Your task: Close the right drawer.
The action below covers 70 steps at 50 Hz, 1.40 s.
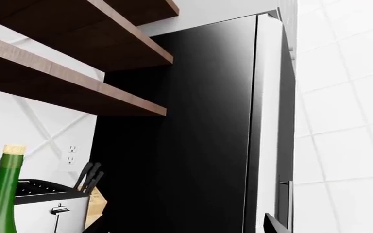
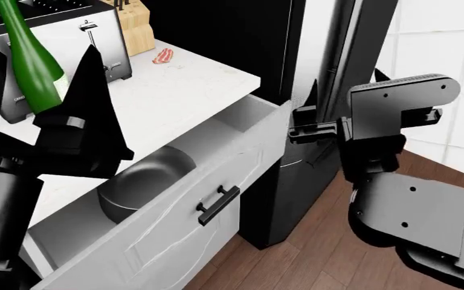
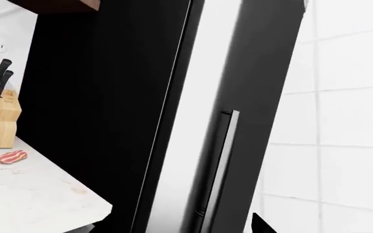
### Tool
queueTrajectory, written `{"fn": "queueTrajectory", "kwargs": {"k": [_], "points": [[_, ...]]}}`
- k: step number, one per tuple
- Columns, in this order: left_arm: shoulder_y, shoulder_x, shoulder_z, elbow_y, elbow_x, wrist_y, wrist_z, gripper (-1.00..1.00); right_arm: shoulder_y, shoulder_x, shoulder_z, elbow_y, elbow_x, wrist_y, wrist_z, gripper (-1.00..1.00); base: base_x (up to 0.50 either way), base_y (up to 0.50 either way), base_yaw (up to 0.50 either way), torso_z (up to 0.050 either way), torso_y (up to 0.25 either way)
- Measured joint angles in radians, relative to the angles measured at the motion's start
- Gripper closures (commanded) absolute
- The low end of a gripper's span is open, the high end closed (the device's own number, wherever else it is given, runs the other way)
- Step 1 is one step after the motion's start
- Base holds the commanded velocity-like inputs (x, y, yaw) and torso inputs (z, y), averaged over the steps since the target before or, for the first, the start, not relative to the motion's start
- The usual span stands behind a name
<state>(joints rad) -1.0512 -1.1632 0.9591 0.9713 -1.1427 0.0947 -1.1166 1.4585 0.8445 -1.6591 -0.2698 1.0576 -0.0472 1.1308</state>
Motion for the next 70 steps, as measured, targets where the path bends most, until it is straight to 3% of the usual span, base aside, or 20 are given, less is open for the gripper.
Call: {"fn": "queueTrajectory", "kwargs": {"k": [13, 44, 70], "points": [[-0.006, 0.015, 0.004, -0.007, -0.007, -0.009, 0.011, -1.00, 0.019, 0.031, 0.005, -0.050, 0.000, 0.030, 0.036, -1.00, 0.00, 0.00, 0.00, 0.000, 0.000], [-0.008, 0.197, 0.086, -0.125, -0.043, -0.074, 0.152, -1.00, 0.039, 0.084, 0.017, -0.132, -0.008, 0.070, 0.087, -1.00, 0.00, 0.00, 0.00, 0.000, 0.000], [0.032, 0.241, 0.124, -0.155, -0.019, -0.086, 0.190, -1.00, 0.132, 0.248, 0.038, -0.370, 0.036, 0.227, 0.264, -1.00, 0.00, 0.00, 0.00, 0.000, 0.000]]}}
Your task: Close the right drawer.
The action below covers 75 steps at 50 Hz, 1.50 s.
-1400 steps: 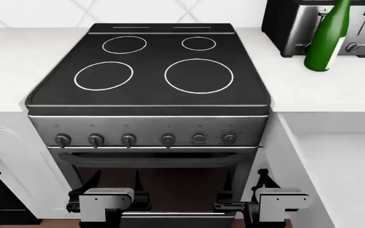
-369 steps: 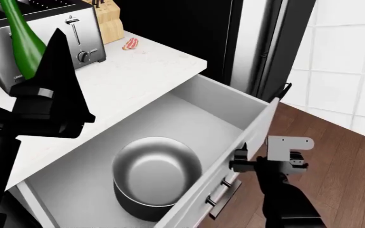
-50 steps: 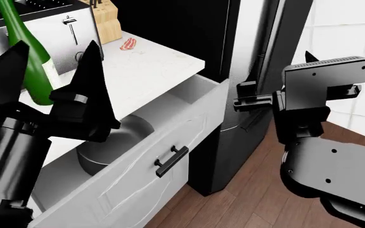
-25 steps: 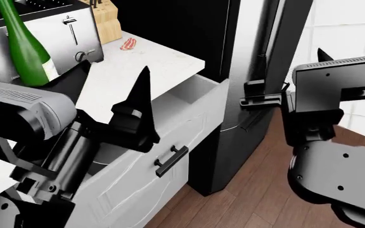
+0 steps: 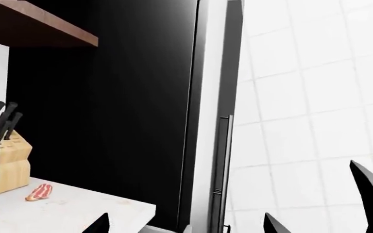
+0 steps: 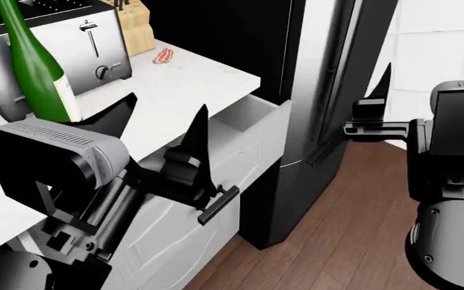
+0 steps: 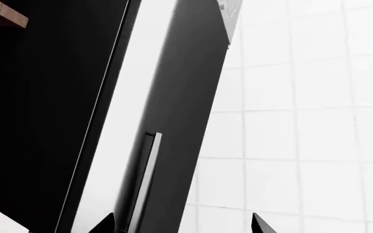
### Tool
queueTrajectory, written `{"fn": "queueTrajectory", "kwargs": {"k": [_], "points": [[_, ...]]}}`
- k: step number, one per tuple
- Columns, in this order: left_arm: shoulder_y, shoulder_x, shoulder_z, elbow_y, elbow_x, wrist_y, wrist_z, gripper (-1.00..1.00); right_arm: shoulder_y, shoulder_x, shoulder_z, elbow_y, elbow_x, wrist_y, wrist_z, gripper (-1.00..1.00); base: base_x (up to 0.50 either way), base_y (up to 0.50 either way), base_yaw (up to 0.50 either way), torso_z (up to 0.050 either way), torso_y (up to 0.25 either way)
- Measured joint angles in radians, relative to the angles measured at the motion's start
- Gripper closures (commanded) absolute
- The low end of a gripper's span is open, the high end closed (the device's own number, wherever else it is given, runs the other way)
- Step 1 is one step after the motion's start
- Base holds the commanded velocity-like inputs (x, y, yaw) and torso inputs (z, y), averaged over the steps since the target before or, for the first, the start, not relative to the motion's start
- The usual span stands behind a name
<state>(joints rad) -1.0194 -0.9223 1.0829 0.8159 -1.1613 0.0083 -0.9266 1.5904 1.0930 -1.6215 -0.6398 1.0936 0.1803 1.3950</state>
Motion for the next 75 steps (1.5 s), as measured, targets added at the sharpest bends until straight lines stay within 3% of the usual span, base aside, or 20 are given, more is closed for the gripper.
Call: {"fn": "queueTrajectory", "kwargs": {"k": [12, 38, 75], "points": [[0.017, 0.031, 0.025, -0.025, 0.008, -0.011, 0.032, -1.00, 0.025, 0.046, 0.013, -0.062, 0.017, 0.042, 0.043, -1.00, 0.00, 0.00, 0.00, 0.000, 0.000], [0.074, 0.207, 0.152, -0.110, -0.004, -0.075, 0.169, -1.00, -0.001, 0.065, 0.023, -0.068, -0.008, 0.029, 0.044, -1.00, 0.00, 0.00, 0.00, 0.000, 0.000], [0.258, 0.226, 0.205, -0.312, -0.039, 0.008, 0.291, -1.00, -0.014, 0.044, 0.046, -0.054, -0.011, 0.028, 0.028, -1.00, 0.00, 0.00, 0.00, 0.000, 0.000]]}}
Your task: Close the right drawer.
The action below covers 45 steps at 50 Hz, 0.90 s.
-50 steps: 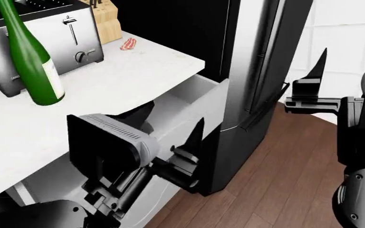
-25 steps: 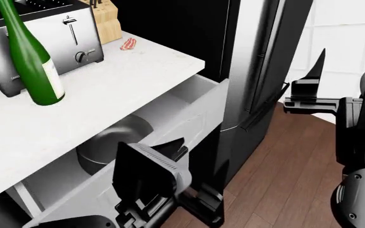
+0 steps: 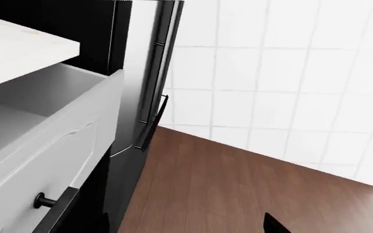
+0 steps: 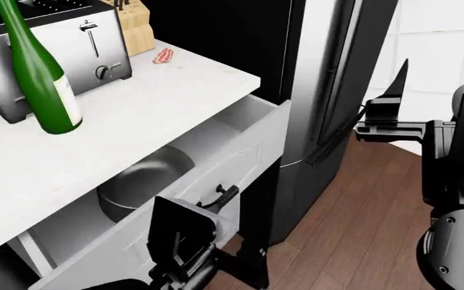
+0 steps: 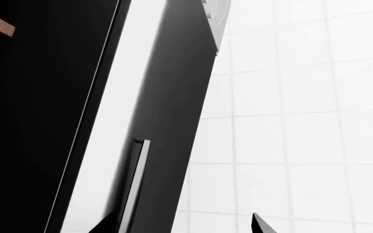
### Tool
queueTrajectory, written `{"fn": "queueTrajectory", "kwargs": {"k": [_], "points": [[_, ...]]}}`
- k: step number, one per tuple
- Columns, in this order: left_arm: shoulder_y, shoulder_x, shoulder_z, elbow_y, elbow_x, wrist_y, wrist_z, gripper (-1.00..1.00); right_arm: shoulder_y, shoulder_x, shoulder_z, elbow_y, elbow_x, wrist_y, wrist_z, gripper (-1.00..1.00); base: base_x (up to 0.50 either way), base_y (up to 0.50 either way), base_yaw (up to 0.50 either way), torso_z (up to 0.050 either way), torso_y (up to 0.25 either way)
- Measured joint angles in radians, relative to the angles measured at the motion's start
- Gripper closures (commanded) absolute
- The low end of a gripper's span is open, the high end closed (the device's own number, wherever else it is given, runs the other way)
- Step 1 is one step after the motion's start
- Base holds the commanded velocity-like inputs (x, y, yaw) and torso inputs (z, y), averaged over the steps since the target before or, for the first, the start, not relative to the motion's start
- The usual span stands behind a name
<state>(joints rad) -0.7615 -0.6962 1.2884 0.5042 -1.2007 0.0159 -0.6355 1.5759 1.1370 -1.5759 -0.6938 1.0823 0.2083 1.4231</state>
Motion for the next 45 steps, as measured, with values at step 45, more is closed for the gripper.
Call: {"fn": "queueTrajectory", "kwargs": {"k": [45], "points": [[0.139, 0.000, -0.016, -0.295, -0.060, 0.097, 0.118, -1.00, -0.017, -0.027, 0.024, 0.016, -0.010, 0.003, -0.017, -1.00, 0.00, 0.00, 0.00, 0.000, 0.000]]}}
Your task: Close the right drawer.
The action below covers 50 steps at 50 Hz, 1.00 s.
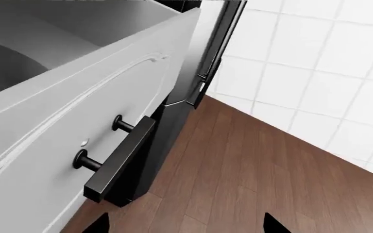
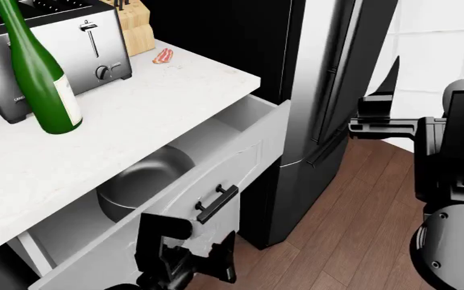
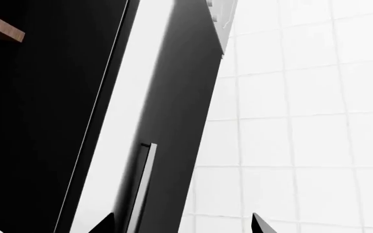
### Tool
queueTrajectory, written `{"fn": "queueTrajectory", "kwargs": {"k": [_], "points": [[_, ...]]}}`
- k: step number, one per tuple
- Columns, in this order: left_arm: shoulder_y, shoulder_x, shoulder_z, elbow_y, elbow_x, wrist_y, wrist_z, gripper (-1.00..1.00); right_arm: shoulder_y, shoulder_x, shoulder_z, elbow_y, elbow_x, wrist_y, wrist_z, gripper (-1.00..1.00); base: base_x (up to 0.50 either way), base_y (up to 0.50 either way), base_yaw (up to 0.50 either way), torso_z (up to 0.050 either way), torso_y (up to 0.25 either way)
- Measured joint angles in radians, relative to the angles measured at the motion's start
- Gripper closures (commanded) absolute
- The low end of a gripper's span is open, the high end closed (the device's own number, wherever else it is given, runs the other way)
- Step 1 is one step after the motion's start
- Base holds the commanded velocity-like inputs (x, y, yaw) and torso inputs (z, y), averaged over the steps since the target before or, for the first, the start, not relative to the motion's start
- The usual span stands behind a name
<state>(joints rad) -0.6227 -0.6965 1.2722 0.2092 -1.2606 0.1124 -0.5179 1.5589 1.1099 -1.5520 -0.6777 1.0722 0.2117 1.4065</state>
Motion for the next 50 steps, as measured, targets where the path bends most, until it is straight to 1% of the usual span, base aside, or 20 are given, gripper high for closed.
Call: {"fn": "queueTrajectory", "kwargs": {"k": [25, 50], "points": [[0.034, -0.003, -0.037, -0.157, -0.016, 0.055, 0.049, -1.00, -0.018, 0.001, 0.010, 0.005, -0.007, -0.004, -0.005, -1.00, 0.00, 0.00, 0.00, 0.000, 0.000], [0.014, 0.034, -0.064, -0.315, -0.057, 0.047, 0.109, -1.00, -0.020, -0.002, 0.024, 0.000, -0.003, 0.009, -0.003, -1.00, 0.00, 0.00, 0.00, 0.000, 0.000]]}}
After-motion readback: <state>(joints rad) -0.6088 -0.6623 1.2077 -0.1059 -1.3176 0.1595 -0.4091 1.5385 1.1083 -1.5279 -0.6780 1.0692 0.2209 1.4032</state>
